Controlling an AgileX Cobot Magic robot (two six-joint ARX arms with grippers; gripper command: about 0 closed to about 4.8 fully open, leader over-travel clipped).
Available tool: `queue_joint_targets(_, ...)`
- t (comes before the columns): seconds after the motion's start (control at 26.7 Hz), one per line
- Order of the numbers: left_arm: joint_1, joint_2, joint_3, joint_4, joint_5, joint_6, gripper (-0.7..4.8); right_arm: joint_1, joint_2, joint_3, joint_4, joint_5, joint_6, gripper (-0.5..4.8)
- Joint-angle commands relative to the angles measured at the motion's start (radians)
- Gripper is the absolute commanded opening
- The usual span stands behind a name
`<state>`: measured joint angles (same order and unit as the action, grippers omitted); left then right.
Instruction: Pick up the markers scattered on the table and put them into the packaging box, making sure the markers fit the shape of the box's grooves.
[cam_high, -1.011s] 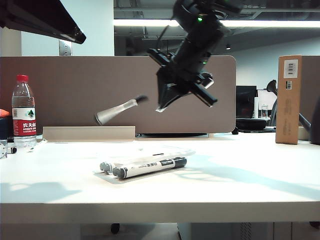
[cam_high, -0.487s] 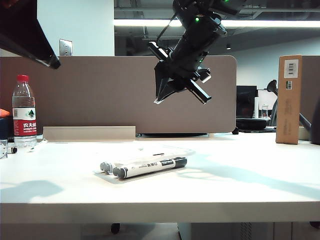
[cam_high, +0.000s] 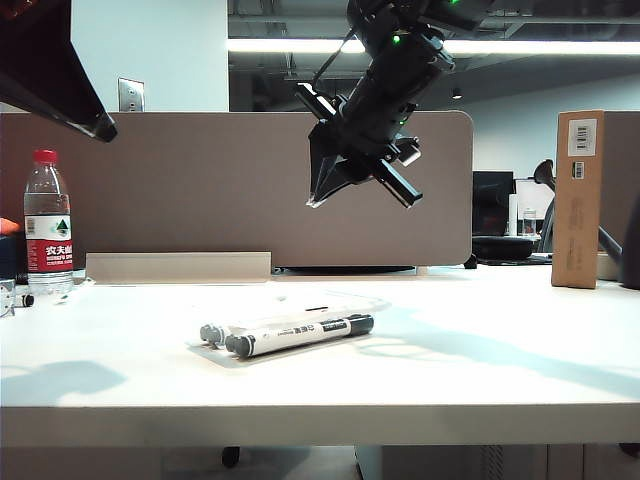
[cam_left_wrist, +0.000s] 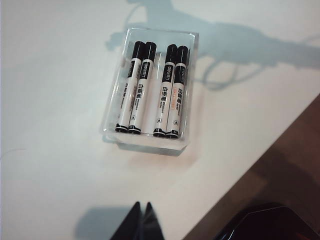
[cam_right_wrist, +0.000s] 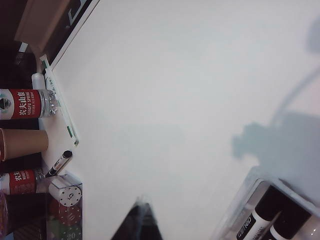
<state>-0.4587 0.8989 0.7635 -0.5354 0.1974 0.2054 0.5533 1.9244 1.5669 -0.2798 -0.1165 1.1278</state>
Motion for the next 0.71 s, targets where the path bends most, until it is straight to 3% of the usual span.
queue_joint_targets(0.04, -0.001, -0.003, 0.006, 0.013, 0.0, -0.003, -0.04, 0.001, -0.005, 0.002, 0.016, -0.001, -0.006, -0.06)
queue_joint_targets(0.71, -0.001, -0.003, 0.006, 0.013, 0.001, -0.003, -0.04, 0.002, -0.005, 0.002, 0.016, 0.01, -0.006, -0.05)
